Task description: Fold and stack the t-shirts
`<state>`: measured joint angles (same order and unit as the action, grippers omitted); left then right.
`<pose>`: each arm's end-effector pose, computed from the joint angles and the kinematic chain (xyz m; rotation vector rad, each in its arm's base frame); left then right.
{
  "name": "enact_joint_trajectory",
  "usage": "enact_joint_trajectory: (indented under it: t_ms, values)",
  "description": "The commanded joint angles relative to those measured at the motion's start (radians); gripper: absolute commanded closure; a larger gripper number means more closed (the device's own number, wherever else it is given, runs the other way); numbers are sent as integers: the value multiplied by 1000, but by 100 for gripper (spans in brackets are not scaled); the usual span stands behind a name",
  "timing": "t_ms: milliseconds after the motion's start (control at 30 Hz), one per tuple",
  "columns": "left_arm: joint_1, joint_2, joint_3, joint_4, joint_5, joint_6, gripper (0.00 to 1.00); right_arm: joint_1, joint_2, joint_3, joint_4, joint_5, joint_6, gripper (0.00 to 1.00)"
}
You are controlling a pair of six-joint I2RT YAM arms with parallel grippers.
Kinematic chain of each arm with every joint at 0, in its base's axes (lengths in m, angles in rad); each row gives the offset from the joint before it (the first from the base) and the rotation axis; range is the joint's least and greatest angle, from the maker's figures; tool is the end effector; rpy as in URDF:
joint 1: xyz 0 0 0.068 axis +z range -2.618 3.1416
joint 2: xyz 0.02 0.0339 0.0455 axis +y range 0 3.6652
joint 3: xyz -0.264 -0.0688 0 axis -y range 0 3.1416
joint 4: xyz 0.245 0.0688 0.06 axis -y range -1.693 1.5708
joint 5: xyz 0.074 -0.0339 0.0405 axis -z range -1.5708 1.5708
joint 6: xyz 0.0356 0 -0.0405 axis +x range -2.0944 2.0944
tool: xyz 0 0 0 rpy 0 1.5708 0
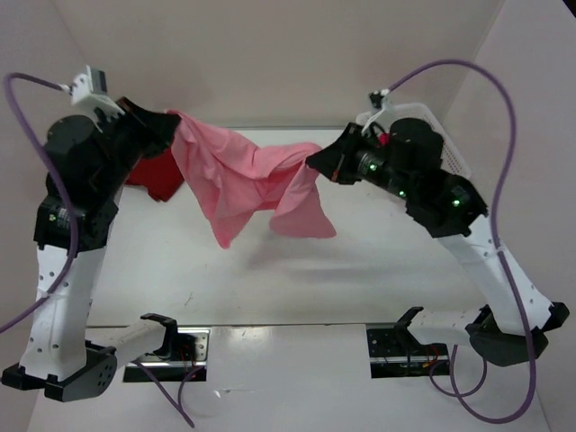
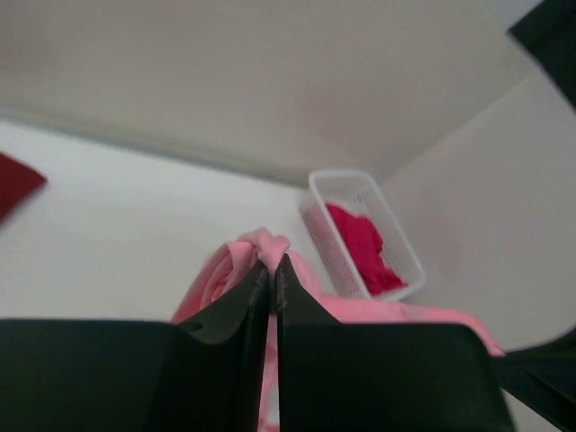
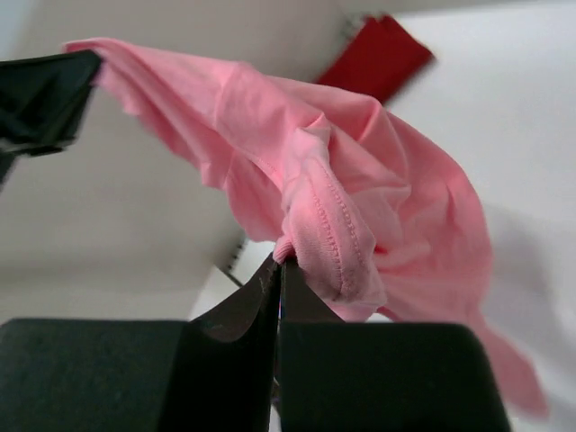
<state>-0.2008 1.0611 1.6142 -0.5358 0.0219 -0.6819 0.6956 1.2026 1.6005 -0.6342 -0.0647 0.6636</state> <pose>0.1740 -0.0362 0.5256 -0.3634 1.5560 -0.7102 0.1782 0.1518 0.4844 -0.0800 1.9271 1.0032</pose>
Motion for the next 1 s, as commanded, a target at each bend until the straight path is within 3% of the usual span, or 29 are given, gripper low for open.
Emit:
enact_joint_trajectory:
  t_ms: [0,67,167,200,300,333,433,500,533,600,700,733,800,833,867,967]
  values:
    - [-11,51,235,34,-123,87,90,-5,14,241,-113,-72,-28,100]
    - [-11,83,301,24,-163,99,89,-34,46,409,-151,-72,-61,100]
    - [-11,83,319,23,-172,108,89,-174,69,422,-118,-231,-70,100]
    - [-11,83,303,23,-172,108,89,-214,57,330,-95,-324,-70,100]
    - [-11,65,201,23,-172,108,89,-330,38,155,-3,-409,-45,100]
    - [-11,65,163,23,-172,96,89,-350,38,30,23,-434,-35,100]
    - [-11,65,-32,69,-97,70,87,-429,104,-204,155,-525,-12,100]
    - [-11,137,-179,134,-38,50,86,-453,188,-282,185,-509,-28,100]
    - [15,172,-219,167,-4,41,86,-453,234,-283,200,-413,-41,100]
    - [43,325,-258,278,59,29,86,-462,388,-269,241,-360,-73,100]
    - [52,604,-90,323,76,39,85,-462,572,-126,242,-256,-96,100]
    - [52,738,-15,304,96,39,80,-472,603,-84,226,-219,-108,100]
    - [52,854,209,263,96,51,63,-472,687,19,212,-156,-108,96]
    - [52,943,278,238,54,80,54,-472,707,42,193,-156,-108,91]
    - [69,971,330,191,27,81,32,-472,721,59,179,-146,-99,79]
    - [139,979,357,180,55,71,0,-472,706,32,179,-126,-87,60]
